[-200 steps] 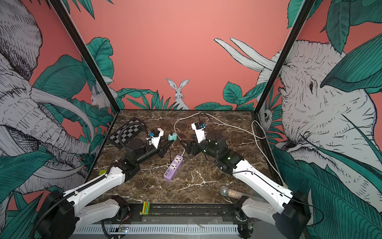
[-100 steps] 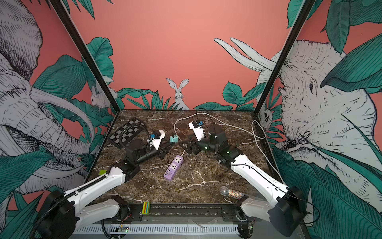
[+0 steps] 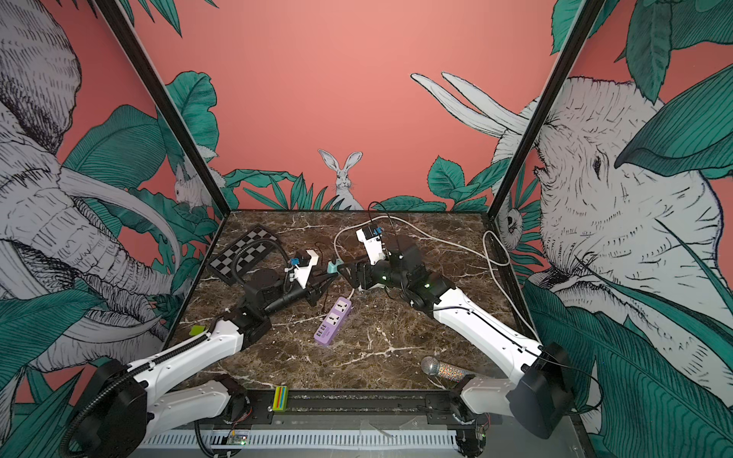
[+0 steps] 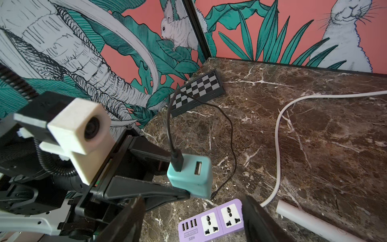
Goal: Charge the electric toothbrush
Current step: Insert the plug into the socket.
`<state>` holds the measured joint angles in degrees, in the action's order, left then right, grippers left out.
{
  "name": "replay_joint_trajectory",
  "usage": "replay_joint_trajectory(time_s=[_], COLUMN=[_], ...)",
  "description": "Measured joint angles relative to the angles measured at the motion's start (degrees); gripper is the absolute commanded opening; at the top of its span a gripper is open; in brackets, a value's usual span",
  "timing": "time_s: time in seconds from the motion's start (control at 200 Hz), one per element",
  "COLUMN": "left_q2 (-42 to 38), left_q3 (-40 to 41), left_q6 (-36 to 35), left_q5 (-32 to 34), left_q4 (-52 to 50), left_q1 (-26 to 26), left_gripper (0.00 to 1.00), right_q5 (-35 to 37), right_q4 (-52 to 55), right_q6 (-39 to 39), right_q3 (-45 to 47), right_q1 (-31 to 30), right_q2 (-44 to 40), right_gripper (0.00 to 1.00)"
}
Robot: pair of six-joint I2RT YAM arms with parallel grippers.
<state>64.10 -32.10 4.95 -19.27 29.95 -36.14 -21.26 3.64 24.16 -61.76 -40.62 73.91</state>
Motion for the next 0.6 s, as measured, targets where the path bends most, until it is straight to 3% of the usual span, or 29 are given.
replay_joint_trajectory(time_s=[0.6], left_q2=[0.9], left_q3=[0.0], left_q6=[0.0], left_q5=[0.1], left_q4=[0.1], left_q1=[-0.7], left_gripper=[0.0], right_q5=[7.7], right_q4=[4.3], right_q6=[3.0], right_q3=[-6.9], right_q1=[-5.0], right_q2=[7.1], right_gripper=[0.58])
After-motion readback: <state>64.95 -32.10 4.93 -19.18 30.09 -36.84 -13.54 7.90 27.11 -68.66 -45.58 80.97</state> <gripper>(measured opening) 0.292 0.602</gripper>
